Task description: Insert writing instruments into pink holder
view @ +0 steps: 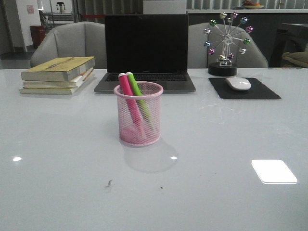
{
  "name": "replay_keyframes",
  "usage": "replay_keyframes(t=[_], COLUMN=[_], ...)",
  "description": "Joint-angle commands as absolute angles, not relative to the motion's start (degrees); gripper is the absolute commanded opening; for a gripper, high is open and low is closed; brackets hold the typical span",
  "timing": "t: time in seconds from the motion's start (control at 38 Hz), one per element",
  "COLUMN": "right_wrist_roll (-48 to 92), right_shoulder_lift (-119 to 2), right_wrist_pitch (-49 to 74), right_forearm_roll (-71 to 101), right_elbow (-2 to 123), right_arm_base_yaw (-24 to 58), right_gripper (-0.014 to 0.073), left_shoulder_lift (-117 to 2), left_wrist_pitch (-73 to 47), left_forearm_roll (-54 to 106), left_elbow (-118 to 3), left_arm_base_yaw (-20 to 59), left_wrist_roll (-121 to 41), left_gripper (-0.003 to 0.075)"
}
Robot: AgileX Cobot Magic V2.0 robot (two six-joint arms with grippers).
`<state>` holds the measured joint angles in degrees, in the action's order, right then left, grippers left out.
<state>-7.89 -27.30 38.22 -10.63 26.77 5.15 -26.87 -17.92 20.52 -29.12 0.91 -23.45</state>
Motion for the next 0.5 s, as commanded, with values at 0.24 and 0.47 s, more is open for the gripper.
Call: replay_keyframes(t=[0.24,0.47], right_wrist_roll=[-7.7,-7.7], right_shoulder_lift=[-27.4,-26.6], right_wrist_pitch=[35.2,35.1], right_forearm_roll=[-13.1,-11.1], right_elbow=[28.3,28.3], right_arm_base_yaw=[4.8,4.8], right_gripper=[0.0050,0.0050], left_shoulder_lift=[-27.1,-27.1], left_wrist_pitch=[-13.2,-13.2], left_forearm_roll=[21.3,21.3], left_elbow=[-30.8,-30.8], left_arm_base_yaw=[0.9,0.9], left_wrist_roll=[-23.3,-23.3], left_gripper=[0.0374,0.0374])
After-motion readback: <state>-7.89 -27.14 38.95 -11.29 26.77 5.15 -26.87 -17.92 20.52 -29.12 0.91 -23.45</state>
